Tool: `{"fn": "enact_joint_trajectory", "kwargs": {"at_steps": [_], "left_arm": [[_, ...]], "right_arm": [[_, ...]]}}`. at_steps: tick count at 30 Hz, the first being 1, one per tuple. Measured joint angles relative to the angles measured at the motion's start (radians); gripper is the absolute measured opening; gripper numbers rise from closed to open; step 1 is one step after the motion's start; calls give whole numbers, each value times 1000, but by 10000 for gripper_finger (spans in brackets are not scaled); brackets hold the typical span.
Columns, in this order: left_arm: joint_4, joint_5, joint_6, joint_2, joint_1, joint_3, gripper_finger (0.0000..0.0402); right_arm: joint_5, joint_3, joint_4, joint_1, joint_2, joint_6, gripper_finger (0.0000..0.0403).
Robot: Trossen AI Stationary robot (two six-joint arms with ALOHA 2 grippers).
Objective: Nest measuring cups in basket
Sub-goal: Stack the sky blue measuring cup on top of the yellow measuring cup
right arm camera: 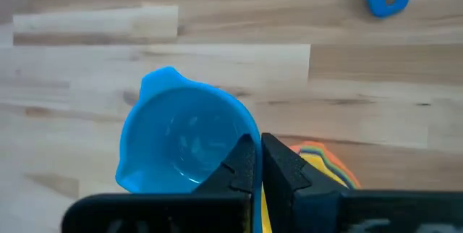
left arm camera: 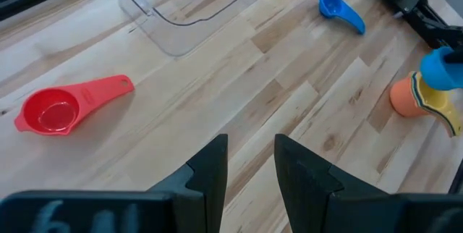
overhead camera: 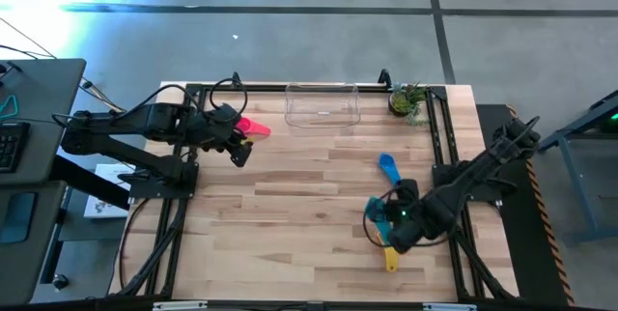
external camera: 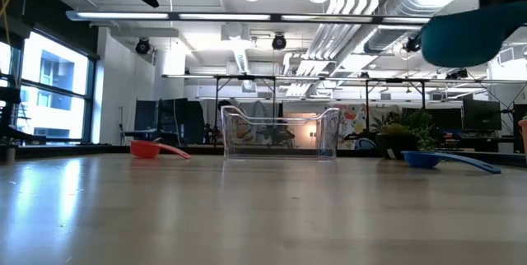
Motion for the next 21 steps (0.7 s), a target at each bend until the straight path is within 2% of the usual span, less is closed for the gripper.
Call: {"fn": "enact_joint_trajectory", "kwargs": {"at_steps": [8,14,16,21], "left_arm": [[0,0,7,51,0,0,106],[3,60,13,105,0,0,106],[3,78,32,122,0,0,106],[8,79,43,146,0,0,106]], "right_arm": [[-4,0,12,59,1,3,0],[-96,15,26,86,2,11,0],[-98,41,22,98,2,11,0],[-147,98,-61,118,5,21,0]]}}
